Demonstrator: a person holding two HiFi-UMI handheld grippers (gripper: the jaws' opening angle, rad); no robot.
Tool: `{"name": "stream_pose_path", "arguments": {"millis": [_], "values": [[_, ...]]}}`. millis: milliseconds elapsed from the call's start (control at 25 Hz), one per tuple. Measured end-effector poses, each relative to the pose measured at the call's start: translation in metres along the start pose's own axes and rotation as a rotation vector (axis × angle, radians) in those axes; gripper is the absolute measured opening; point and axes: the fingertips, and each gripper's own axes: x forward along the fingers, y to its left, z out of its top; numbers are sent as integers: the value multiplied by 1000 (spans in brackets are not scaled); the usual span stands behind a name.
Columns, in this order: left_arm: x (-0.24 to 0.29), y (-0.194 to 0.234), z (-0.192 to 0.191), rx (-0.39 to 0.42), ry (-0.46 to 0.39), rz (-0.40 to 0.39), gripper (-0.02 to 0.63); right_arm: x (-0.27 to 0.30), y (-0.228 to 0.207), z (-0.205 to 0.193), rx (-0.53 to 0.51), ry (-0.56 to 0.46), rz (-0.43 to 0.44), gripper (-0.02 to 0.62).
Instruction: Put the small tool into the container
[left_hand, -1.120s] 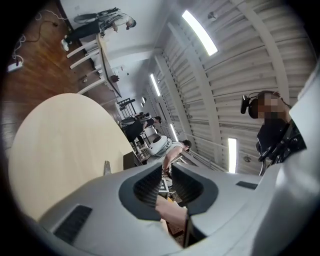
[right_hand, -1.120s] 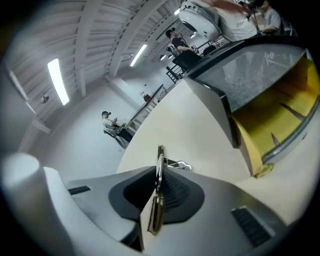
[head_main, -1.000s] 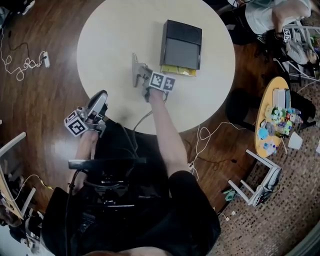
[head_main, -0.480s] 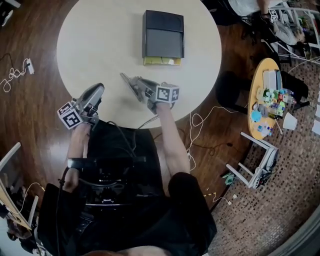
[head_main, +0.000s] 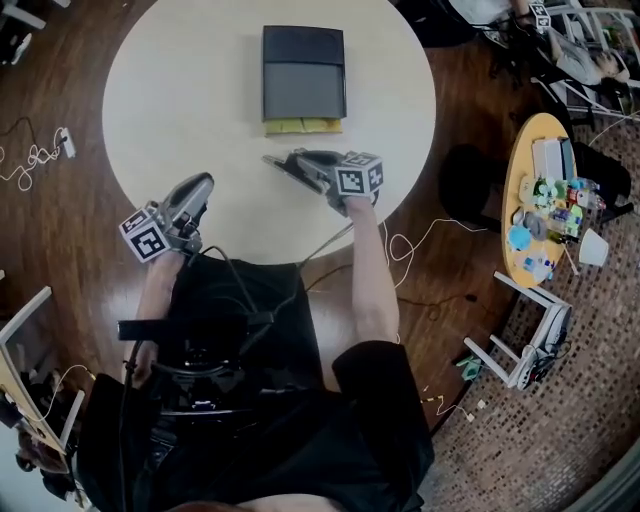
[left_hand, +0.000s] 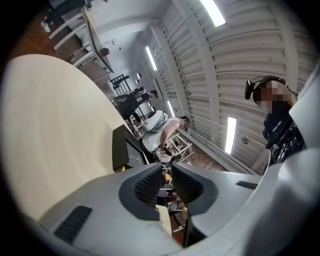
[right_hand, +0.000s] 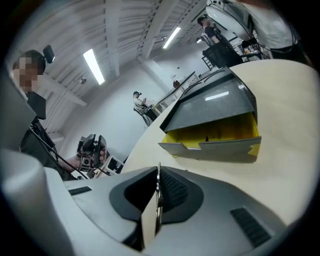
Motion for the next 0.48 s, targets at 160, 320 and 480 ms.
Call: {"name": "stream_pose_path", "arguments": {"millis": [160, 320, 480], "values": [[27, -3, -11, 27, 60, -10, 51, 2, -11, -7, 16, 17, 56, 11], [56, -6, -21, 48, 120, -30, 51, -1, -9, -7, -43, 29, 87, 11], [75, -11, -34, 75, 178, -39, 51, -10, 5, -2, -330, 139, 143, 11]]}}
